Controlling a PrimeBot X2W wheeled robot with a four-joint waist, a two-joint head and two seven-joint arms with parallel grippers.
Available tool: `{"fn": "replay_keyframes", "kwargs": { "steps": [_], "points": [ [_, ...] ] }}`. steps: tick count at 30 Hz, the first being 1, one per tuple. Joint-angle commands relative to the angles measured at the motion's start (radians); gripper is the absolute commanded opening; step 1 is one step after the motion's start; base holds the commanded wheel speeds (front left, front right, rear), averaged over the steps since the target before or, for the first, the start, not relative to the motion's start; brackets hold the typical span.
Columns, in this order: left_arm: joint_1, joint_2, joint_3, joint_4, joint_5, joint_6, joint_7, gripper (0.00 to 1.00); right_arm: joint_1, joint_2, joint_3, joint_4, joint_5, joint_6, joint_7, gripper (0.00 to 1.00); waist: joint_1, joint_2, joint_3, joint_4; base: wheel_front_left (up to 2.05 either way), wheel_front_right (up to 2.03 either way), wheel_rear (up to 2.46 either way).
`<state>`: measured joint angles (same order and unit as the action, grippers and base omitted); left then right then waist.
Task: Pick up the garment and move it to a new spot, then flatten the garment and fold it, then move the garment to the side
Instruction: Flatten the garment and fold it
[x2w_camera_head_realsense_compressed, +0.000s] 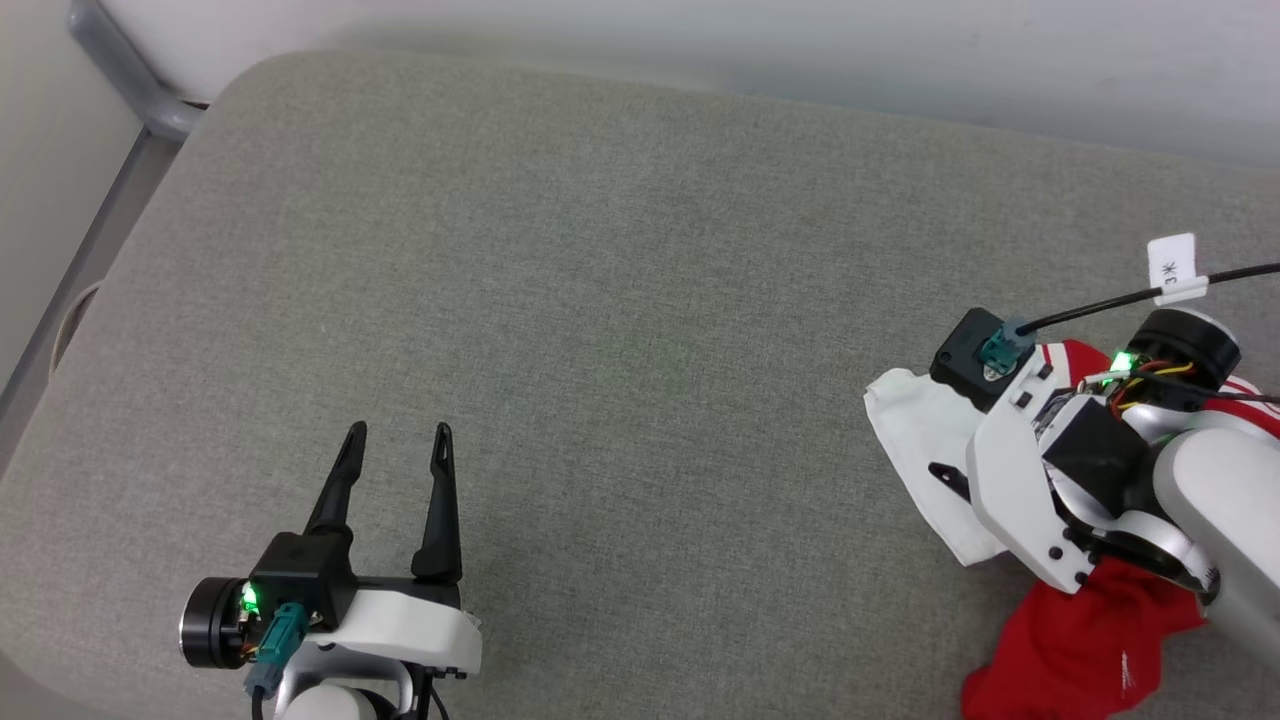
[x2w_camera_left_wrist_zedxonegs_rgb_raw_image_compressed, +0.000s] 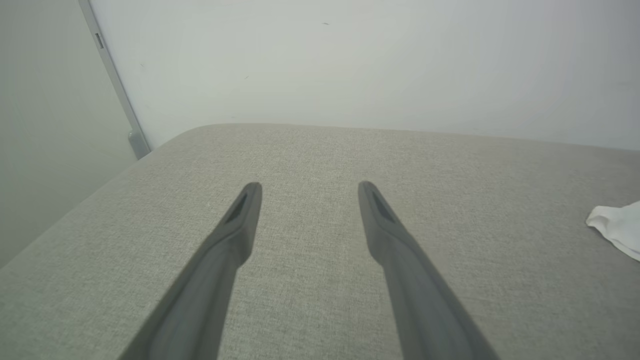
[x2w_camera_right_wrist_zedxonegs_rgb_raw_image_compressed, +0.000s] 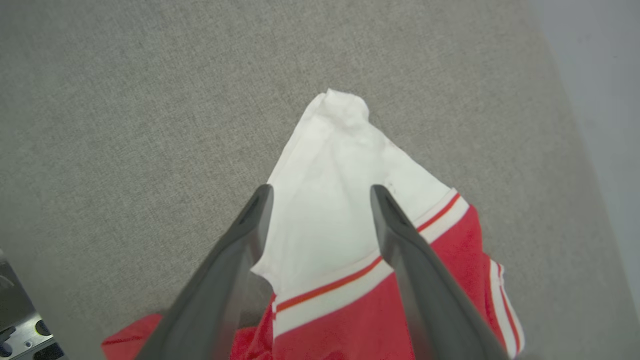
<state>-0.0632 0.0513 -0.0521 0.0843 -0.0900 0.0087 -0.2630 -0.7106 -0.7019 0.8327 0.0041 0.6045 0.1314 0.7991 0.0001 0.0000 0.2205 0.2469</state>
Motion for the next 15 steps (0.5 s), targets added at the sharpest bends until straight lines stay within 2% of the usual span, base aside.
{"fn": "replay_keyframes", "kwargs": {
  "steps": [1,12,13,14,15],
  "points": [
    [-0.016,-0.002,-0.005,-0.001,-0.008,0.006,-0.002,1.0,-0.028,0.005,0.043,0.041,0.022,-0.001,0.01,1.0,-0.0001,0.0,0.022,0.018,0.0,0.0,0.0],
    [-0.046,-0.002,-0.022,0.007,-0.028,0.017,-0.002,1.0,-0.062,0.031,0.253,0.277,0.068,-0.001,-0.052,0.98,-0.0001,0.0,0.072,0.042,0.0,0.0,0.0],
    [-0.045,-0.002,-0.02,0.009,-0.028,0.018,-0.002,1.0,-0.063,0.034,0.265,0.288,0.075,-0.001,-0.064,0.21,-0.0001,0.0,0.073,0.041,0.0,0.0,0.0],
    [-0.044,-0.002,-0.018,0.01,-0.028,0.019,-0.002,1.0,-0.068,0.036,0.274,0.294,0.081,-0.001,-0.077,0.0,-0.0001,0.0,0.072,0.039,0.0,0.0,0.0],
    [-0.042,-0.002,-0.016,0.011,-0.026,0.017,-0.002,1.0,-0.076,0.036,0.281,0.299,0.087,-0.001,-0.092,0.0,-0.0001,0.0,0.07,0.036,0.0,0.0,0.0]
  ]
}}
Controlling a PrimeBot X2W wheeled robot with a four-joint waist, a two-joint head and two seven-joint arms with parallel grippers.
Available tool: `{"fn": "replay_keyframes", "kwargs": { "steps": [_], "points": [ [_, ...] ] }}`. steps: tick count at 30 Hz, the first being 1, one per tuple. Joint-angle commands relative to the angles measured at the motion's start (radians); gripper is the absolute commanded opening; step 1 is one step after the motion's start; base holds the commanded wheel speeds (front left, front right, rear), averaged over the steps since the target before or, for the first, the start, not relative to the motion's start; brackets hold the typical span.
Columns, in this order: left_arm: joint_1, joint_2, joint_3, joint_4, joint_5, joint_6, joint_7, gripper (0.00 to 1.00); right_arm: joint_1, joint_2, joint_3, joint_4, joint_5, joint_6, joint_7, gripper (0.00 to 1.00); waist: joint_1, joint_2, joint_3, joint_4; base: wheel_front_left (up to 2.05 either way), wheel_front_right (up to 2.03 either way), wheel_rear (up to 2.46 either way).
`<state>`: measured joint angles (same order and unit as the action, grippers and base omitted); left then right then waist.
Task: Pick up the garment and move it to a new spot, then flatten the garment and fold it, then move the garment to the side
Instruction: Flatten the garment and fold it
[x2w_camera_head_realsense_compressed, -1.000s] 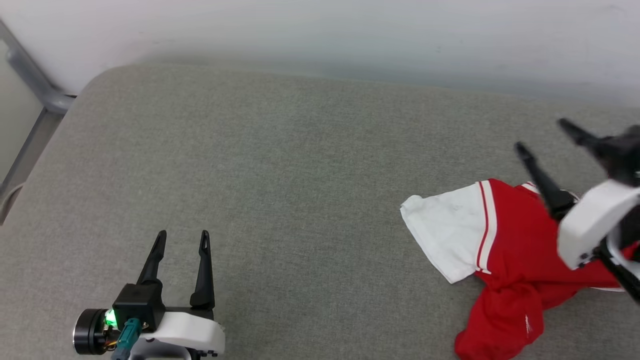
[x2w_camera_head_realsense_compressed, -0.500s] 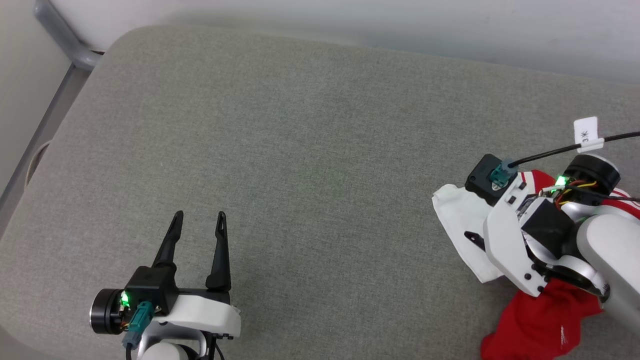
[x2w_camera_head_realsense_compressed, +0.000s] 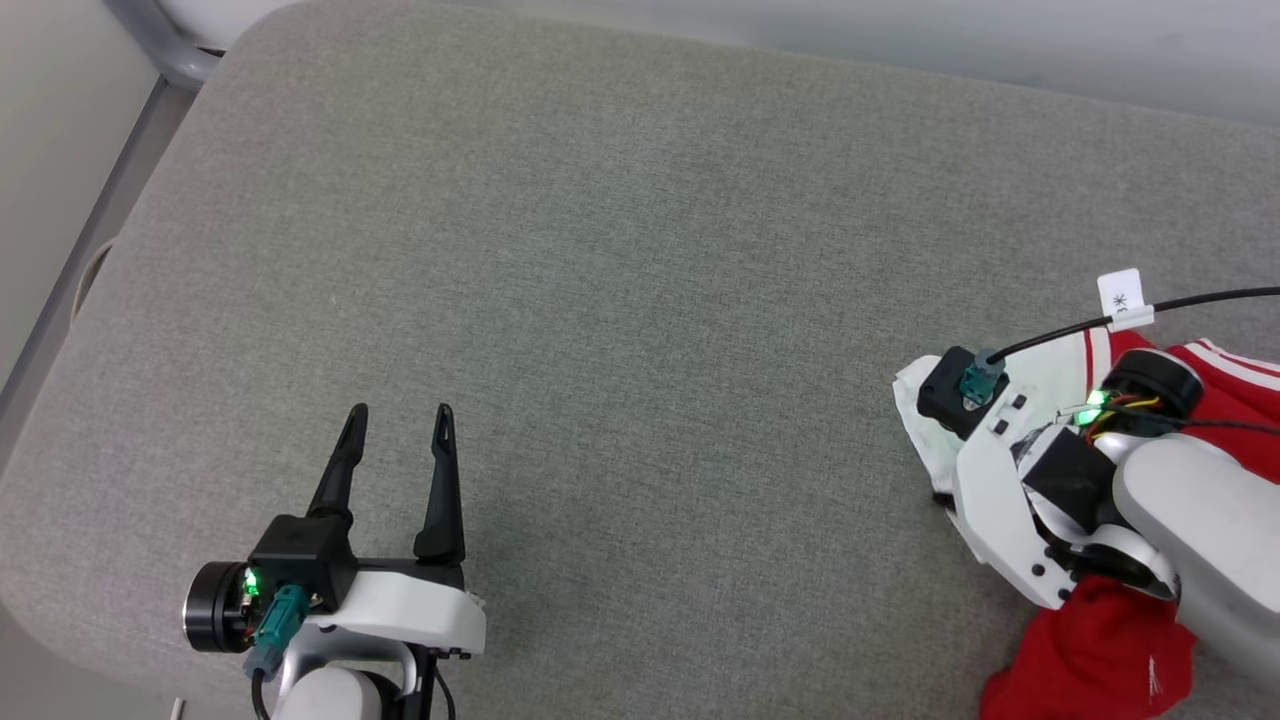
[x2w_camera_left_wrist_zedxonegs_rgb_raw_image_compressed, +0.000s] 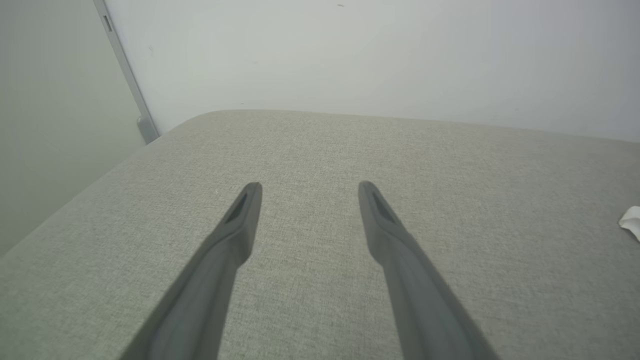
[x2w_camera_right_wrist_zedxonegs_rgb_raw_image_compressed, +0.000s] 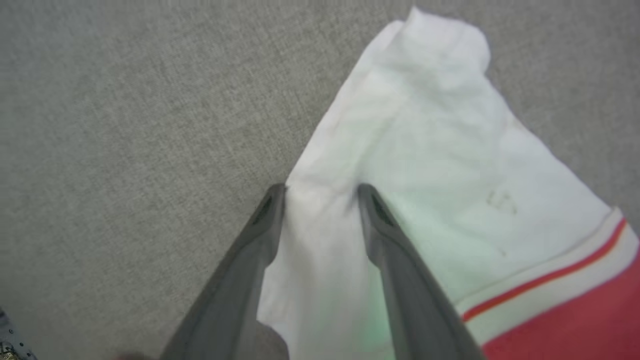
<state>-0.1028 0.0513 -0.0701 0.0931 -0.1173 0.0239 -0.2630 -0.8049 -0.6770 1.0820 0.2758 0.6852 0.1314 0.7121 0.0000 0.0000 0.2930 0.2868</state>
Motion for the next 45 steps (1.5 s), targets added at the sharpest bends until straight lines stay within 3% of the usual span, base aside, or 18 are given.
{"fn": "replay_keyframes", "kwargs": {
  "steps": [1,11,17,26,34,39,44,45],
  "points": [
    [0.001,-0.002,0.004,0.003,0.004,0.002,-0.002,1.0,0.009,0.01,0.027,0.029,0.009,-0.002,-0.03,0.0,0.0,0.0,-0.006,-0.007,0.0,0.0,0.0],
    [0.02,-0.002,0.022,0.005,0.024,-0.005,-0.002,1.0,-0.048,0.048,-0.1,-0.015,0.047,-0.001,-0.256,0.0,0.0,0.0,-0.052,-0.034,0.0,0.0,0.0],
    [0.019,-0.002,0.015,0.002,0.024,-0.01,-0.002,1.0,-0.08,0.088,-0.135,-0.067,0.034,-0.001,-0.281,0.0,0.0,0.0,-0.053,-0.023,0.0,0.0,0.0],
    [0.007,-0.002,0.005,0.0,0.002,0.003,-0.002,1.0,-0.149,0.251,-0.131,-0.037,-0.002,-0.001,-0.332,0.0,0.0,0.0,-0.022,0.029,0.0,0.0,0.0],
    [0.0,-0.002,-0.006,0.002,-0.016,0.013,-0.002,1.0,-0.122,0.35,0.01,0.083,0.018,-0.001,-0.336,0.0,0.0,0.0,-0.002,0.056,0.0,0.0,0.0],
    [-0.005,-0.002,-0.01,0.003,-0.018,0.02,-0.002,1.0,-0.084,0.334,0.157,0.123,0.073,-0.001,-0.274,0.0,0.0,0.0,0.004,0.056,0.0,0.0,0.0],
    [-0.007,-0.002,-0.002,0.008,-0.009,0.017,-0.002,1.0,-0.043,0.316,0.197,0.125,0.102,-0.001,-0.238,0.0,0.0,0.0,-0.003,0.04,0.0,0.0,0.0],
    [-0.007,-0.002,0.0,0.009,-0.006,0.015,-0.002,1.0,-0.043,0.318,0.199,0.125,0.097,-0.001,-0.244,0.16,0.0,0.0,-0.005,0.035,0.0,0.0,0.0]
  ]
}}
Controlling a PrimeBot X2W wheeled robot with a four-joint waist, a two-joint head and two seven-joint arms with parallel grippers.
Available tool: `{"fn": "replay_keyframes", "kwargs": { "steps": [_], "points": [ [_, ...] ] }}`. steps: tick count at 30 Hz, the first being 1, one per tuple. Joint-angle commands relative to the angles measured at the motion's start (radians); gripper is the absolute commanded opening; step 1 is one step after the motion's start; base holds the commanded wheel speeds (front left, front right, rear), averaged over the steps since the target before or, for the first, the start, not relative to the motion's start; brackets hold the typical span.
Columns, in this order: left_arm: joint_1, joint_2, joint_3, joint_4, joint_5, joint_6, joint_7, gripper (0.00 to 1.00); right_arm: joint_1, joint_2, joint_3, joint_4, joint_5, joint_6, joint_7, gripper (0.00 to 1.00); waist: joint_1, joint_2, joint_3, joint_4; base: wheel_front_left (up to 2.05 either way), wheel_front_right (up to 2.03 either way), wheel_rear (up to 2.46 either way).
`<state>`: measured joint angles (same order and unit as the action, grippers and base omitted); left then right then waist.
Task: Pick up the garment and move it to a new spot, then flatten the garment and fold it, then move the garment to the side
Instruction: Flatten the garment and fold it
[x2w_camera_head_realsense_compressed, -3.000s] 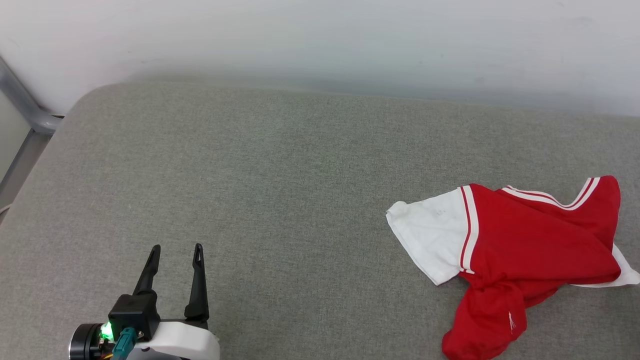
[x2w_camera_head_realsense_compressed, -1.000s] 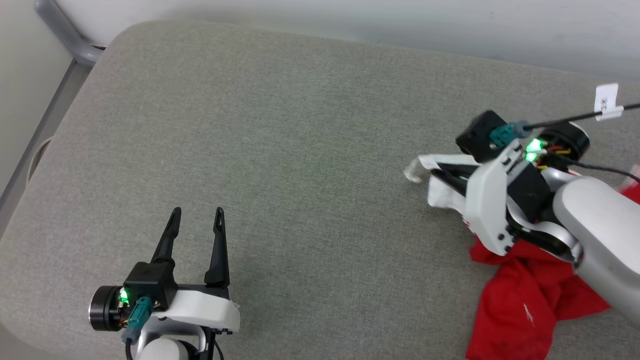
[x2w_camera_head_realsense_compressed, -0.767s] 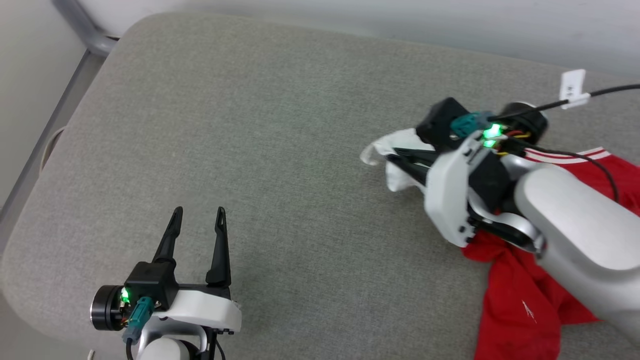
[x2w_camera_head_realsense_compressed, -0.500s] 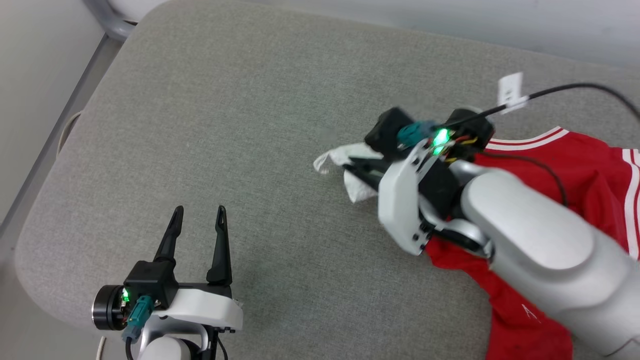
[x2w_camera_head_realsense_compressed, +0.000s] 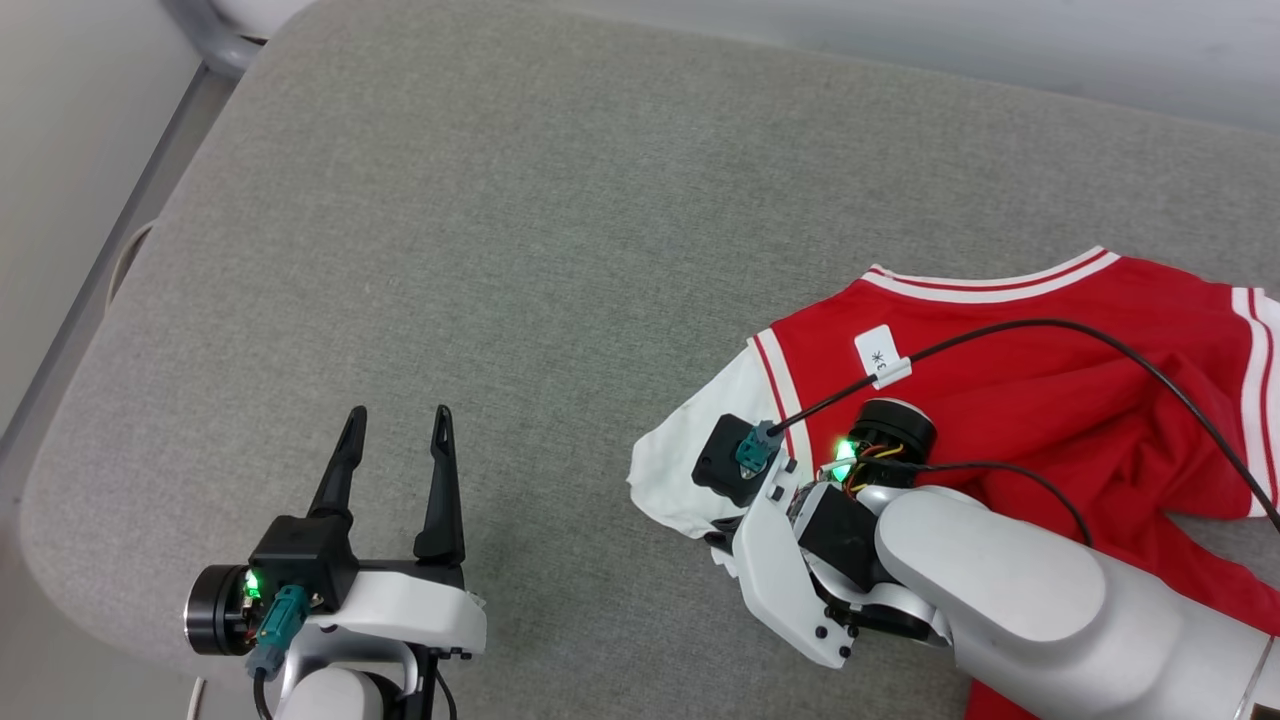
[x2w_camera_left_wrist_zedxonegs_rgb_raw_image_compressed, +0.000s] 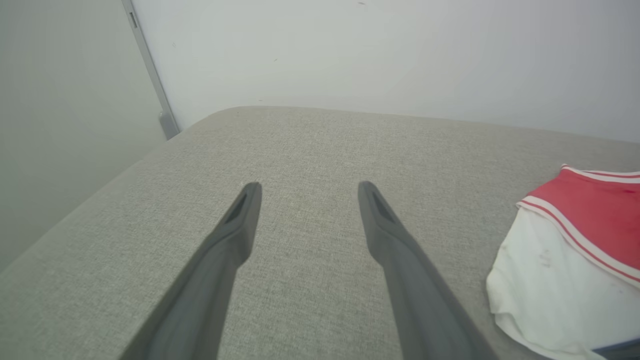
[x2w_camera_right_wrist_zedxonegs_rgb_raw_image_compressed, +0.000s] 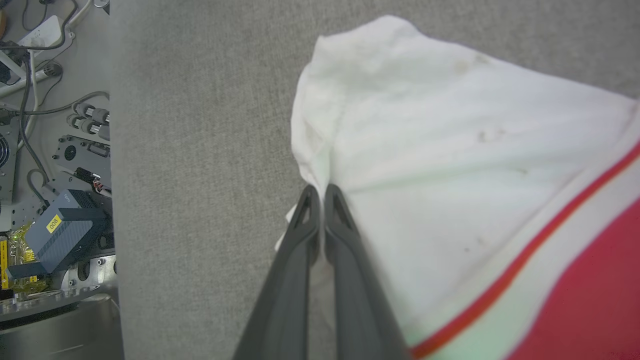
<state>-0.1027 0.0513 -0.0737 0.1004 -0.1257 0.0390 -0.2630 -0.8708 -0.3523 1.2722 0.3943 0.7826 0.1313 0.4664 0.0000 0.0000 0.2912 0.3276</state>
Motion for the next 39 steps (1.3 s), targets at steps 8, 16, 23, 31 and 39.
{"fn": "replay_keyframes", "kwargs": {
  "steps": [8,16,23,31,39],
  "points": [
    [0.019,-0.002,0.025,0.01,0.031,-0.013,-0.002,1.0,0.005,0.004,-0.032,-0.022,-0.045,-0.001,-0.228,1.0,0.0,0.0,-0.062,-0.048,0.0,0.0,0.0],
    [0.055,0.011,0.063,0.006,0.058,-0.036,-0.002,1.0,0.111,-0.035,-0.312,-0.056,-0.185,-0.001,-0.483,1.0,0.0,0.0,-0.139,-0.11,0.0,0.0,0.0],
    [0.077,0.02,0.081,0.005,0.068,-0.053,-0.002,1.0,0.314,-0.001,-0.686,-0.088,-0.4,-0.001,-0.6,1.0,0.0,0.0,-0.182,-0.166,0.0,0.0,0.0],
    [0.084,0.029,0.099,-0.001,0.067,-0.073,-0.002,1.0,0.567,0.113,-1.06,-0.227,-0.641,-0.001,-0.655,1.0,0.0,0.0,-0.213,-0.205,0.0,0.0,0.0],
    [0.053,0.055,0.106,0.002,0.054,-0.108,-0.002,1.0,0.777,0.246,-1.286,-0.349,-0.727,-0.001,-0.676,1.0,0.0,0.0,-0.226,-0.223,0.0,0.0,0.0]
  ]
}}
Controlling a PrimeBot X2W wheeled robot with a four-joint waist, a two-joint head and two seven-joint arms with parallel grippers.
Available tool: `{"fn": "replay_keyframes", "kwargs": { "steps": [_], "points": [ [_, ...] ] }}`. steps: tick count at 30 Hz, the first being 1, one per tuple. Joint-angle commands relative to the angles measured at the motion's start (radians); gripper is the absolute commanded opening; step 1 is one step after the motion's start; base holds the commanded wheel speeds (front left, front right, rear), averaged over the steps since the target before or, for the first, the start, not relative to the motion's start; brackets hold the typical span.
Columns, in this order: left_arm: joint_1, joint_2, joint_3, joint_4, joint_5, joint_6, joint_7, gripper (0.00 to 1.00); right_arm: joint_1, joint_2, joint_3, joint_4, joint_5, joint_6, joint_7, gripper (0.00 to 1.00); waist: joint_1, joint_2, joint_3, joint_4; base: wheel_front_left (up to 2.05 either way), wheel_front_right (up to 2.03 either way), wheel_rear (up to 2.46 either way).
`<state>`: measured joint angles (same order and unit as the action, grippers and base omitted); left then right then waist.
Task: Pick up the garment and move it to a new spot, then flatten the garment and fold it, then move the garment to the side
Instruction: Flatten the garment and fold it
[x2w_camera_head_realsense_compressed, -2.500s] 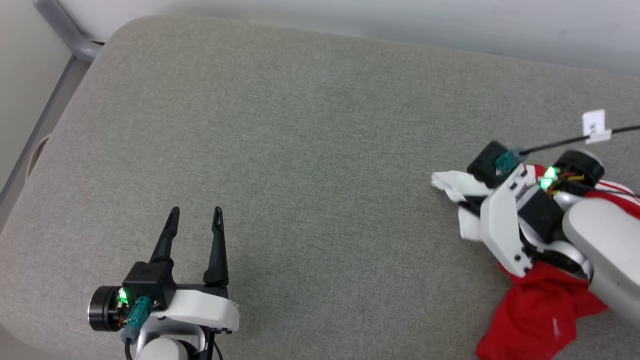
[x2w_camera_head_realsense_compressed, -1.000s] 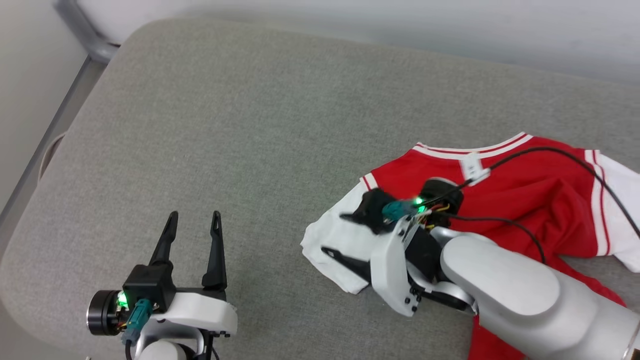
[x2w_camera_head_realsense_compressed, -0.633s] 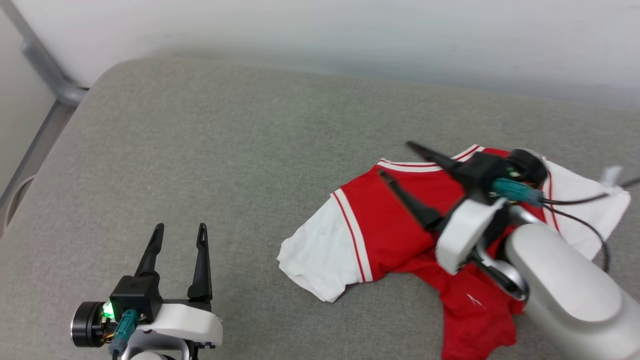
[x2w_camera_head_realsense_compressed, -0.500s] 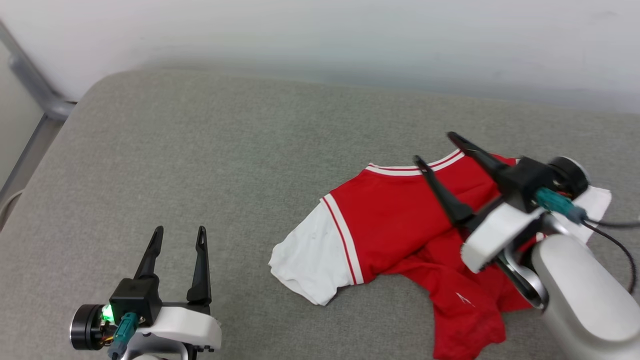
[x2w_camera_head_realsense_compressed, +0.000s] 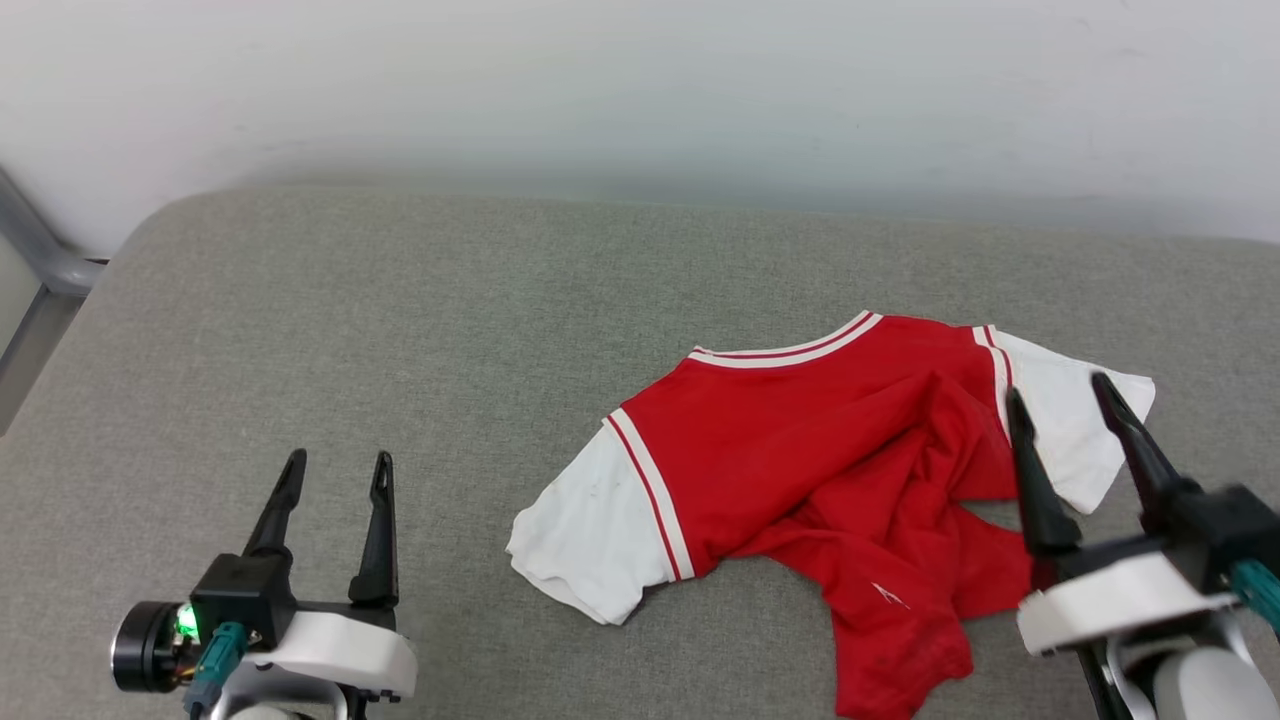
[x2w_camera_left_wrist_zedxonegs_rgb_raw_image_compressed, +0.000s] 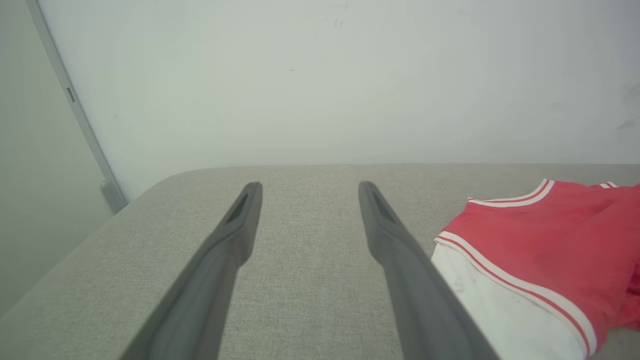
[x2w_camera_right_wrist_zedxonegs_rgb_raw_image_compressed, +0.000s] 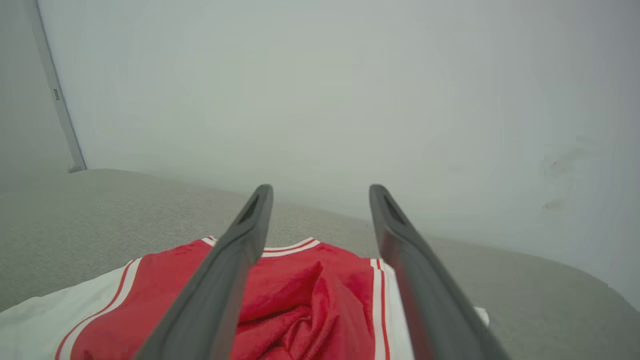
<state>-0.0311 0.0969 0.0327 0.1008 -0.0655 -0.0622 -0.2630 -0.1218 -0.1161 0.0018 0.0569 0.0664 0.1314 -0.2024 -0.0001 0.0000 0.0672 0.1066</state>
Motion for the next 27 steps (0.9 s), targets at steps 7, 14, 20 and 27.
{"fn": "replay_keyframes", "kwargs": {
  "steps": [7,14,20,27],
  "points": [
    [-0.112,0.077,-0.053,0.057,-0.057,-0.058,0.017,1.0,0.144,0.057,-0.113,-0.046,-0.005,-0.001,-0.026,1.0,0.0001,0.0,-0.007,-0.006,0.0,0.0,0.0],
    [-0.261,0.216,-0.238,0.081,-0.235,-0.067,0.235,1.0,0.166,0.066,-0.119,-0.056,-0.007,-0.001,-0.032,1.0,0.0001,0.0,0.004,-0.02,0.0,0.0,0.0],
    [-0.412,0.374,-0.474,0.053,-0.527,-0.067,0.558,1.0,0.134,0.067,-0.109,-0.055,-0.019,-0.001,-0.034,1.0,0.0001,0.0,0.031,-0.032,0.0,0.0,0.0],
    [-0.538,0.477,-0.682,0.063,-0.745,-0.067,0.854,1.0,0.105,0.067,-0.1,-0.039,-0.029,-0.001,-0.032,1.0,0.0001,0.0,0.066,-0.052,0.0,0.0,0.0]
  ]
}}
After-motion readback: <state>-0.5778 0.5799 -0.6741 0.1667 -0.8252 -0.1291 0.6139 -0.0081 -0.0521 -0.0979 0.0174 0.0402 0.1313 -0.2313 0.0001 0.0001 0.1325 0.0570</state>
